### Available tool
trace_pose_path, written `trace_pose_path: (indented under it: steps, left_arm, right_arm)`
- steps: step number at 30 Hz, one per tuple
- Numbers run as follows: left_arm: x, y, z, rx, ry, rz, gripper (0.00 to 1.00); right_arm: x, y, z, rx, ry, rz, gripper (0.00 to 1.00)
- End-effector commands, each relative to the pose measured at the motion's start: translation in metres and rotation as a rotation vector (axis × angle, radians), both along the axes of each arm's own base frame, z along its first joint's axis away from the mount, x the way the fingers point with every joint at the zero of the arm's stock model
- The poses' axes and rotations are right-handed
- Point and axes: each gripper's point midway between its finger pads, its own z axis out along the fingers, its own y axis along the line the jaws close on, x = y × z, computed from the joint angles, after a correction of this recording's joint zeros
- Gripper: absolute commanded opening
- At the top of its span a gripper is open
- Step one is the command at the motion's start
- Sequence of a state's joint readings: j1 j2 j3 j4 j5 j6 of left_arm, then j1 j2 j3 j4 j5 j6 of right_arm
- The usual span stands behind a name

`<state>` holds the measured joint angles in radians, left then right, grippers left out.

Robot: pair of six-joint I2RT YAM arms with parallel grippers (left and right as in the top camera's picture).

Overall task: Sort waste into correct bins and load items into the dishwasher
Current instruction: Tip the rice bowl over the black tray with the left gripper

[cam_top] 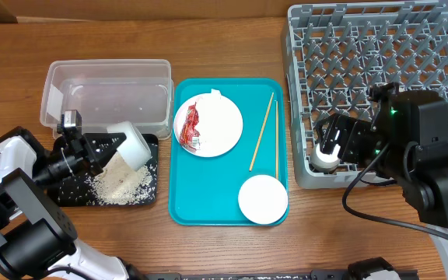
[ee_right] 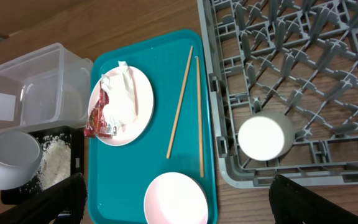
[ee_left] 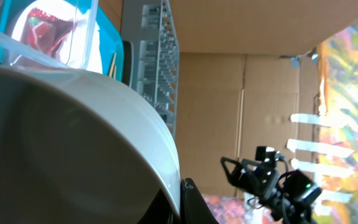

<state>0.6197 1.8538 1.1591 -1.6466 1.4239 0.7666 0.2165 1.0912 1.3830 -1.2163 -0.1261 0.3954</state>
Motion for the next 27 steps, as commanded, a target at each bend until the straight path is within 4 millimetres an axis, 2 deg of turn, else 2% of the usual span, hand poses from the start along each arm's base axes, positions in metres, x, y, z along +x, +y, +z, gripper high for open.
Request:
trace_pose_path:
  steps: [1,3,5,7,10,13,17,23,25,27]
  left_arm:
    - [-0.001,0.002,0.008,0.074,-0.122,-0.012,0.04]
    - [-0.001,0.003,0.008,0.134,-0.203,-0.03,0.04]
    - [-0.001,0.002,0.01,0.078,-0.124,-0.014,0.04]
    - [0.0,0.003,0.012,0.137,-0.22,-0.024,0.04]
    - [0.001,0.005,0.012,0.089,-0.129,-0.01,0.04]
    - [-0.002,-0.001,0.013,0.1,-0.135,-0.037,0.04]
    - [-0.014,-0.019,0.007,0.167,-0.119,-0.156,0.04]
    - [-0.039,-0.066,0.019,0.275,-0.115,-0.349,0.04]
    - [-0.047,-0.079,0.012,0.366,-0.044,-0.416,0.04]
    - [-0.052,-0.087,-0.008,0.562,0.088,-0.454,0.04]
  right_arm:
    - [0.003,0.0,0.009,0.004,-0.031,-0.001,0.95]
    - [0.003,0.0,0.009,0.004,-0.031,-0.001,0.95]
    - [0.003,0.0,0.009,0.004,-0.031,-0.001,0.95]
    - [0.002,-0.001,0.008,0.002,-0.027,-0.001,0.95]
    - [0.002,-0.001,0.008,0.002,-0.027,-0.001,0.95]
    - [0.001,-0.001,0.008,0.002,-0.024,-0.001,0.95]
    - [0.003,0.0,0.009,0.004,-0.033,-0.001,0.95]
    - [0.005,0.0,0.012,0.007,-0.045,-0.001,0.95]
    - [0.006,0.0,0.012,0.007,-0.047,-0.001,0.95]
    - [0.006,0.0,0.012,0.007,-0.047,-0.001,0.95]
